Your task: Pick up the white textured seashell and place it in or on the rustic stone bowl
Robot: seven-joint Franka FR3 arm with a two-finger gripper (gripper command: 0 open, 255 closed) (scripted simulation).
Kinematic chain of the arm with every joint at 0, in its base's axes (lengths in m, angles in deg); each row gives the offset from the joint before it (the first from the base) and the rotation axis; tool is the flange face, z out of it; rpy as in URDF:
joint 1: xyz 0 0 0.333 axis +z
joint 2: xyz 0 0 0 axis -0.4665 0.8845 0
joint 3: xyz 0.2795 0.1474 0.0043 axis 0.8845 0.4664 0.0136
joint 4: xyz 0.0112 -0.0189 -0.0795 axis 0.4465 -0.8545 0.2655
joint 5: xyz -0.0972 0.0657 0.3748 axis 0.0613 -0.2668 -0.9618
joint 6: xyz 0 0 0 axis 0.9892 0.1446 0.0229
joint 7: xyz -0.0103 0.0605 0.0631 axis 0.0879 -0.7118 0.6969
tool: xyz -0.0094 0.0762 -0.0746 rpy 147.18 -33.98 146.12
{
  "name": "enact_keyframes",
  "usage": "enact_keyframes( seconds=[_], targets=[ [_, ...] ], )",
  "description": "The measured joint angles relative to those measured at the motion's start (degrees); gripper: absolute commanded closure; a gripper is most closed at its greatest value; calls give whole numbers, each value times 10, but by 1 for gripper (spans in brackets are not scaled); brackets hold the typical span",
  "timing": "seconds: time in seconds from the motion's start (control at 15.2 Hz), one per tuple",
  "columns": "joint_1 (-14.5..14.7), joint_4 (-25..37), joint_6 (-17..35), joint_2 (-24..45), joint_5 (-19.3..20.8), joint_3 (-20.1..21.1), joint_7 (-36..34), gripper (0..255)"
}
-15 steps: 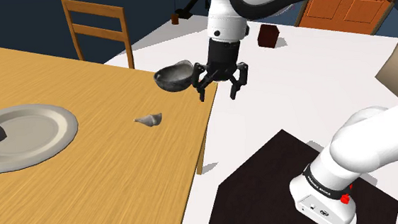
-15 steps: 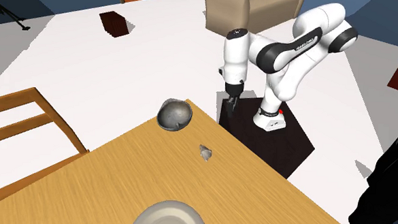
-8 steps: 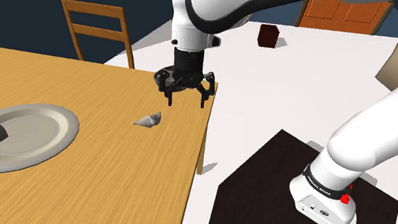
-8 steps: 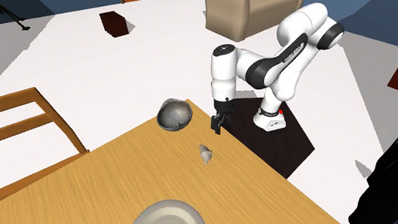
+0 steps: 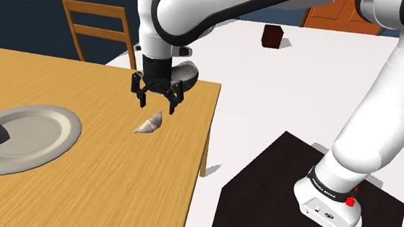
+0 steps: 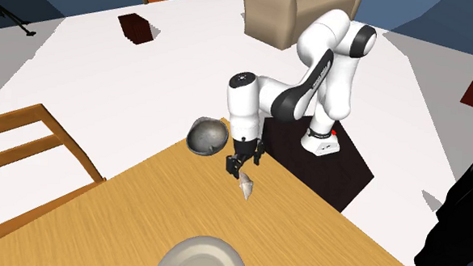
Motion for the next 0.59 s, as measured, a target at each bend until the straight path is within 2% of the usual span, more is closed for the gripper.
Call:
enact_keyframes(
  seconds=[0.59],
  targets=[
    [17,-18,56,45,31,-3,-38,0]
  ],
)
